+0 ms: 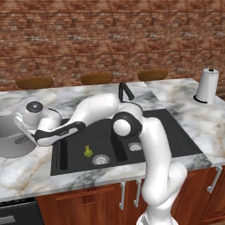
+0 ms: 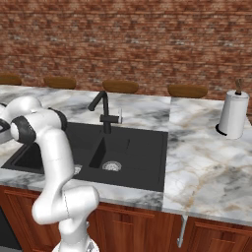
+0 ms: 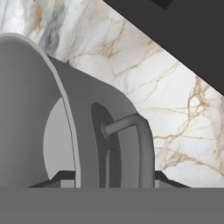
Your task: Dump the broccoli from the pot into the sink. Then turn on the water and wash the broccoli. Then turn off the water and put the broccoli back in the pot.
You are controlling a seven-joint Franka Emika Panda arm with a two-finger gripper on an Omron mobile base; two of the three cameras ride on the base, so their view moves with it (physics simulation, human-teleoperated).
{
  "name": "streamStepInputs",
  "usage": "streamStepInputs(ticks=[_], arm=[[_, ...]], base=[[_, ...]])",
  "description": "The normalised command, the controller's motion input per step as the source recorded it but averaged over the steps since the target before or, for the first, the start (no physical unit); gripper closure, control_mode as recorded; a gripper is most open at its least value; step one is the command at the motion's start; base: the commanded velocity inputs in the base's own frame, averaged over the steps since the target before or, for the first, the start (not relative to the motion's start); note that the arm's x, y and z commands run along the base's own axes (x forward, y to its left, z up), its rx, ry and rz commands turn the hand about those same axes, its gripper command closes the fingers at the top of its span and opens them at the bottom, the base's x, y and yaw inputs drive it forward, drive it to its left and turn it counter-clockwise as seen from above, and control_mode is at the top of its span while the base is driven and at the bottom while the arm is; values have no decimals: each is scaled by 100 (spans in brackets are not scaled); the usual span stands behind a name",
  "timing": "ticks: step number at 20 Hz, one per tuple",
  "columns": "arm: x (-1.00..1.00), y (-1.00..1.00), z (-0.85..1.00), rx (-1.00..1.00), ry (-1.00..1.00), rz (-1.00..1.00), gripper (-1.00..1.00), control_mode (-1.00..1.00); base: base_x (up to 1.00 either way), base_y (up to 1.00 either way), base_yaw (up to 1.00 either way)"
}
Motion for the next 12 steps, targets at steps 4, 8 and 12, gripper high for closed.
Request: streamStepInputs(ticks=[4, 8, 12], arm=[[-14, 9, -45, 0, 0, 0, 100, -100], [-9, 1, -48, 0, 0, -1, 100, -100], [-1, 0, -48, 0, 0, -2, 100, -100]], base=[[0, 0, 0], [0, 0, 0], [0, 0, 0]])
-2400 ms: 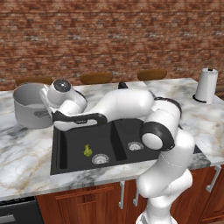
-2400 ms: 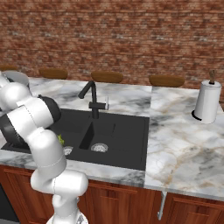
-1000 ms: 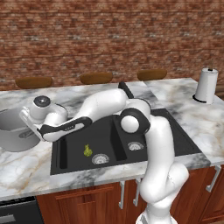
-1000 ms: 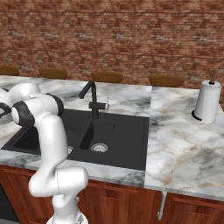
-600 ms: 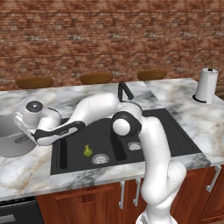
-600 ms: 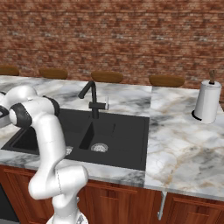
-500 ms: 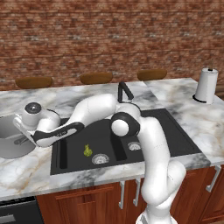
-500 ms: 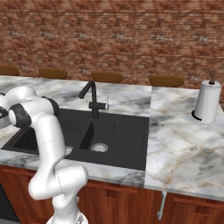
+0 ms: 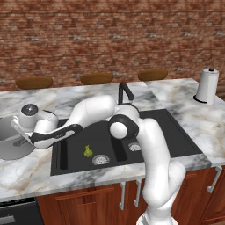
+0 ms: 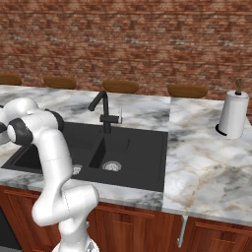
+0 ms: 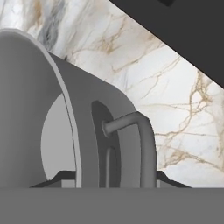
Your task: Dump the broccoli from the pot into the sink. Then turn on the water and wash the broccoli. Then turn off the water and put the broccoli back in the pot.
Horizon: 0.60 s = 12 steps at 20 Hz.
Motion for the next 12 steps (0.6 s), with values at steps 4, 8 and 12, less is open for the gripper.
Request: streamStepInputs(ticks=[4, 8, 12], arm=[[0, 0, -50, 0, 9, -2, 100, -100], [0, 0, -52, 0, 8, -1, -100, -100], [0, 0, -21, 0, 1, 0, -100, -100]], base=[[0, 0, 0], [0, 0, 0], [0, 0, 0]])
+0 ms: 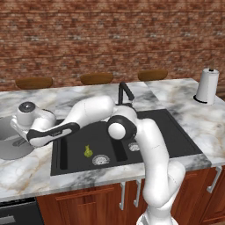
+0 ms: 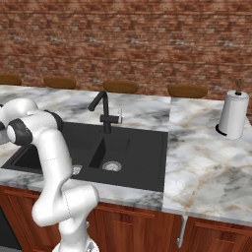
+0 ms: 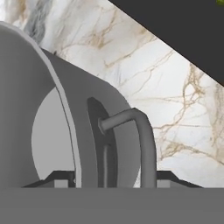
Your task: Dump the broccoli from the pot into the sink. Then turn on the water and wash the broccoli. Then turn off the water and put the broccoli back in the pot.
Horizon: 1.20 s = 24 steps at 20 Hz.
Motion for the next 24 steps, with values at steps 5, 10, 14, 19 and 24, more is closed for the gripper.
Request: streamStepInputs(ticks=[5, 10, 14, 19, 24], arm=[[-12, -20, 0, 0, 0, 0, -100, -100], [-32, -46, 0, 2, 0, 0, -100, -100], [-41, -65, 0, 5, 0, 0, -100, -100], [-47, -70, 3, 7, 0, 0, -100, -100], [-19, -51, 3, 6, 0, 0, -100, -100]], base=[[0, 0, 0], [0, 0, 0], [0, 0, 0], [0, 0, 0], [0, 0, 0]])
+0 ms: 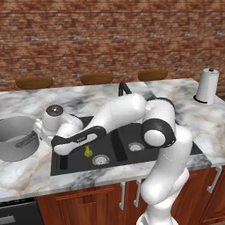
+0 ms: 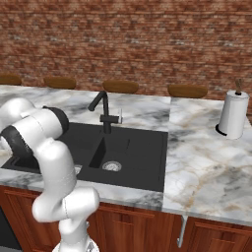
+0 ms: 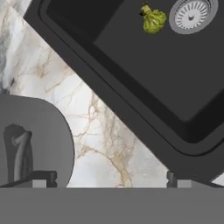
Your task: Dump the broccoli from the pot into the sink. Then turn on the water and wash the broccoli. Then turn off the water and put the broccoli back in the pot.
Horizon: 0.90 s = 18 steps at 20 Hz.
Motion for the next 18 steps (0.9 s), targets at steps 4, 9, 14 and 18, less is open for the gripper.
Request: streamStepInputs(ticks=[4, 9, 14, 18], arm=[[-14, -51, 45, 8, 0, 0, -100, -100], [-2, -35, 58, 2, 2, 0, -100, -100], [0, -27, 72, 0, 11, -1, -100, -100], [0, -21, 57, 0, 16, -2, -100, -100]], base=[[0, 0, 0], [0, 0, 0], [0, 0, 0], [0, 0, 0]])
